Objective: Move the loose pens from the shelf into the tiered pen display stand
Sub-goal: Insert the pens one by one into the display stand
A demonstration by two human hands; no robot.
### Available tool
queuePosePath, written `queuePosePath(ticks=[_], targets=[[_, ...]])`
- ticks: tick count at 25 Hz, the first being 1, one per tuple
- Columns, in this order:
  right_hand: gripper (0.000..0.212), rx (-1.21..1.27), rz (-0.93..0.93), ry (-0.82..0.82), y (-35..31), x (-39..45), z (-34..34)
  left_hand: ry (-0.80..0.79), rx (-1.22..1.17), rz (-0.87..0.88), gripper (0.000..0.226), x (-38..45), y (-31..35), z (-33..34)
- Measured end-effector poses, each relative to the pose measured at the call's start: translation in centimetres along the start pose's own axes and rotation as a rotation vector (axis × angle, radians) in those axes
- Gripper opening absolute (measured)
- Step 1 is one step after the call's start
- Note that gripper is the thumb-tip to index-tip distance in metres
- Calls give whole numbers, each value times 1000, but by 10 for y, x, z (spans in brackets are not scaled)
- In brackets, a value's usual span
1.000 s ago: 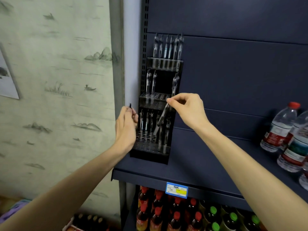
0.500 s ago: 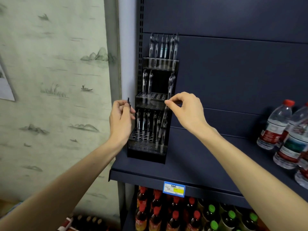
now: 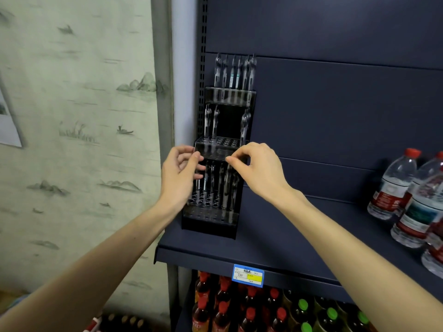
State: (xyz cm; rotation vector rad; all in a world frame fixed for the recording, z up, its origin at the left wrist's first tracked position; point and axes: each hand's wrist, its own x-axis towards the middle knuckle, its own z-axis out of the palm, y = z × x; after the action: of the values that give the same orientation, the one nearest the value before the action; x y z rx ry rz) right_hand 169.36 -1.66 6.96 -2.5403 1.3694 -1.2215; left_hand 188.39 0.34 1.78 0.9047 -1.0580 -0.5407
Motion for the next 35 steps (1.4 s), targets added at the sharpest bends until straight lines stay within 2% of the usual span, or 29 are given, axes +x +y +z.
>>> queuePosePath(ticks=[3,7,9,12,16,20,24,29,32,35], targets=[[21,-1,16,-11,-3,3,0,12,-1,-40,14,-4,1,-2],[21,-85,46,-167,-2,1,7,69,35,-32,13,-6,-3,-13],[18,-114,51,-184,-1,-2,11,81,66,-34,10,-6,-6,-19],[16,-49,43,-120,-4,-1,10,94,142,-15,14,-3,-8,-28],[17,242,53,-10,-19,5,13,75,86,-49,17,-7,-7,-31],[23,327,20,-82,-34,14,28,76,10,-69,18,-11,-4,-28],[16,435,42,-119,-39,20,43,66,-13,-64,14,-11,-1,-24],[10,374,87,-7,-35,27,40,15,37,-73,11,-15,-6,-21],[15,281,150,107,-26,36,25,70,9,-159,5,-14,-11,-23],[13,203,173,140,-17,36,21,99,44,-213,4,-11,-17,-30]])
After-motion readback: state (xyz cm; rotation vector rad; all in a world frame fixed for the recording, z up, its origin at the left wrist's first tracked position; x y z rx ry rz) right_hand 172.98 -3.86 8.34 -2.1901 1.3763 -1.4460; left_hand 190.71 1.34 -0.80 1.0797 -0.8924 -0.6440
